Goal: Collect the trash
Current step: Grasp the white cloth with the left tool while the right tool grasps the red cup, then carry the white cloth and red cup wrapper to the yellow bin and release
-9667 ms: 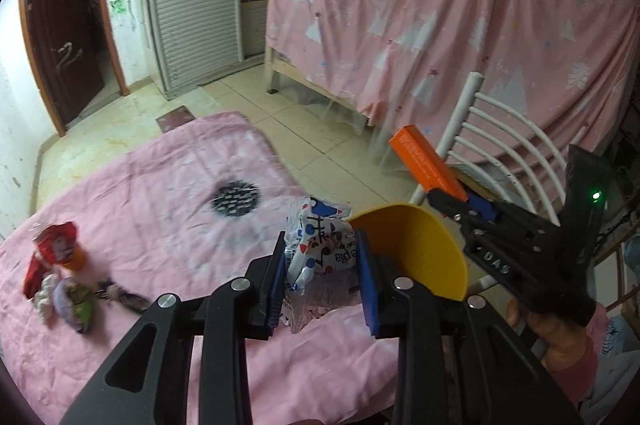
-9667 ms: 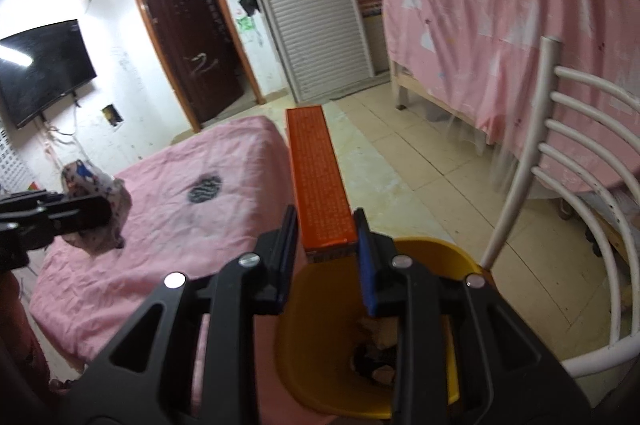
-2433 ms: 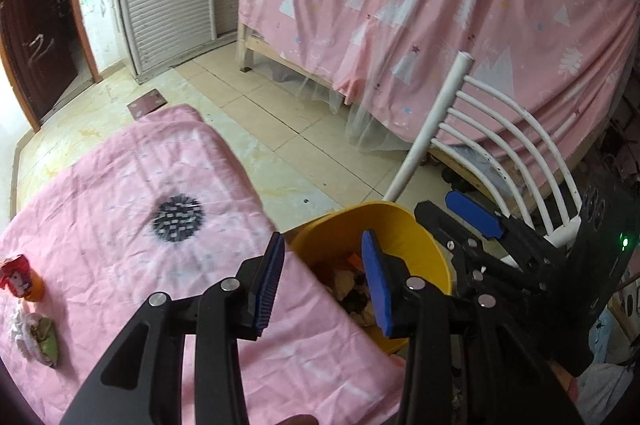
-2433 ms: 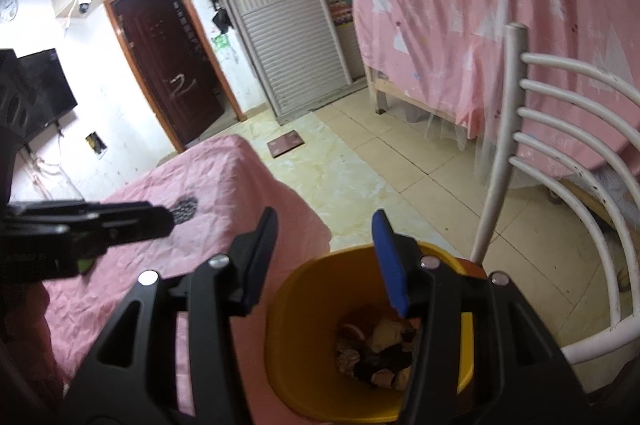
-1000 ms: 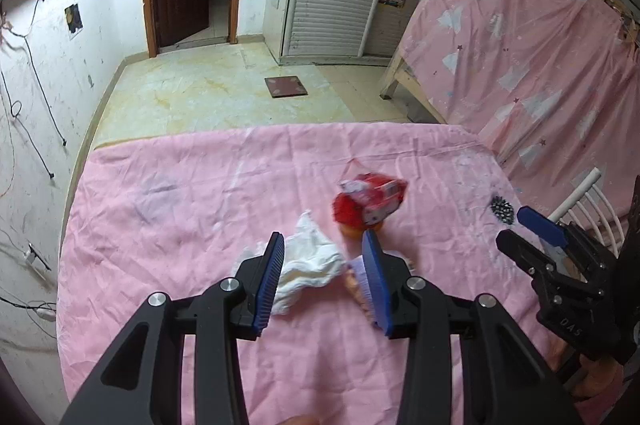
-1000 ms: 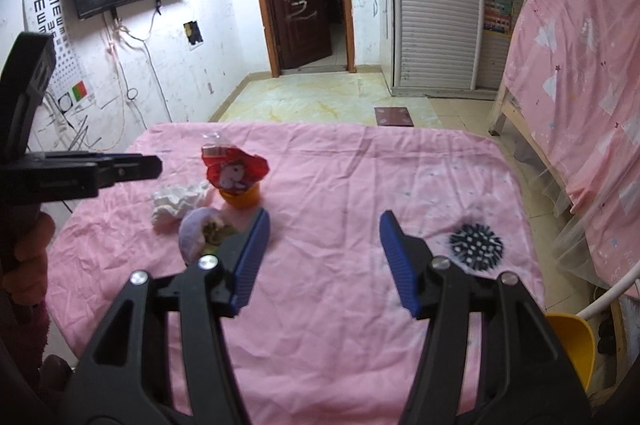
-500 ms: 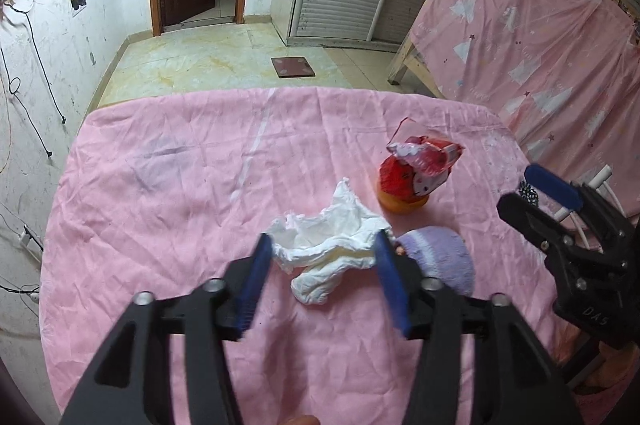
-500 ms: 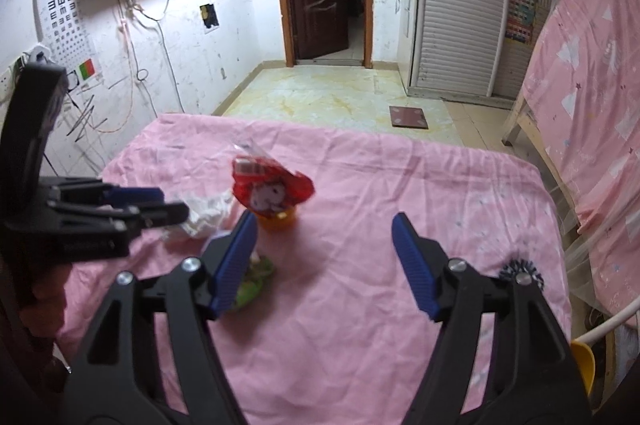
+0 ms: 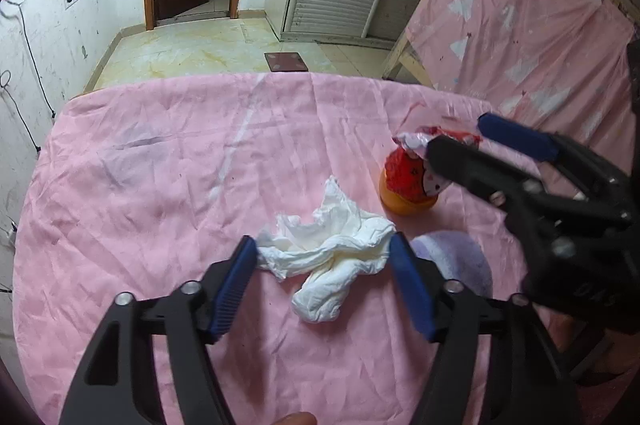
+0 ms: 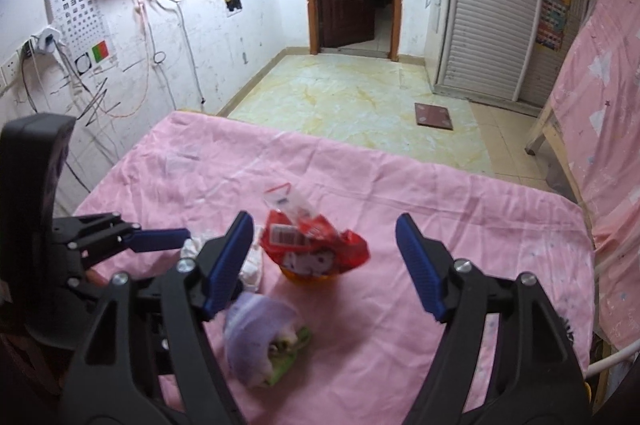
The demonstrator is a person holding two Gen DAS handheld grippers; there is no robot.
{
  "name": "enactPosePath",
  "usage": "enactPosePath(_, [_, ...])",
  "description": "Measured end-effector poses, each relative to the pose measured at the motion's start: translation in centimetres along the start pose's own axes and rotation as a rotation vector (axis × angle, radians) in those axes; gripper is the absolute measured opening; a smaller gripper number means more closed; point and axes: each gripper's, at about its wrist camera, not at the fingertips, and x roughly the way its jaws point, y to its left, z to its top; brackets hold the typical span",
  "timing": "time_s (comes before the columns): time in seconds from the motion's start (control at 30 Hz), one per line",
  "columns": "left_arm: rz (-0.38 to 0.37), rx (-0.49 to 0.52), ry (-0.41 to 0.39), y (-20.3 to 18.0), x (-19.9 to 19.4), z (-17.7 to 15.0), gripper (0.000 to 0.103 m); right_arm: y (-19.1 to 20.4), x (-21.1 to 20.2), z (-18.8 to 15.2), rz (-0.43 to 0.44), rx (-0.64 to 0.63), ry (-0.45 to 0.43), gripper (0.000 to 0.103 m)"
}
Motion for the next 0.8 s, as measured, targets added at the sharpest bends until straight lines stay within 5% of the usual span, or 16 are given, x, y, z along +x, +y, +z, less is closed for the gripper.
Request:
enactPosePath(0.07, [-0.006, -0.001, -0.005, 0.1, 0.0, -0.1, 0.050, -0.1, 0.7, -0.1, 0.007, 0.010, 0.021, 0.069])
enactPosePath(0.13, [-0.022, 0.012, -0.002, 0.0, 0.0, -0.3, 0.040, 0.0, 1.2, -0.2, 0.011, 0.010, 0.038, 0.051])
enactPosePath(0.2, [-0.016, 0.056, -0.010, -0.9, -0.2, -0.7, 0.024, 0.0, 1.4, -0.5, 0.004, 0.009, 0.042, 0.044])
enactPosePath(0.33, [0.041, 0.136, -0.043, -2.6, -0.4, -1.3, 0.019, -0.1, 1.0, -0.8, -0.016, 0.003, 0.021, 0.030])
enactPosePath(0.8, [0.120, 0.125, -0.142, -2.6, -4.2, -0.7, 0.011, -1.2, -3.8, -0.8, -0.033, 0.031, -0.089, 0.028])
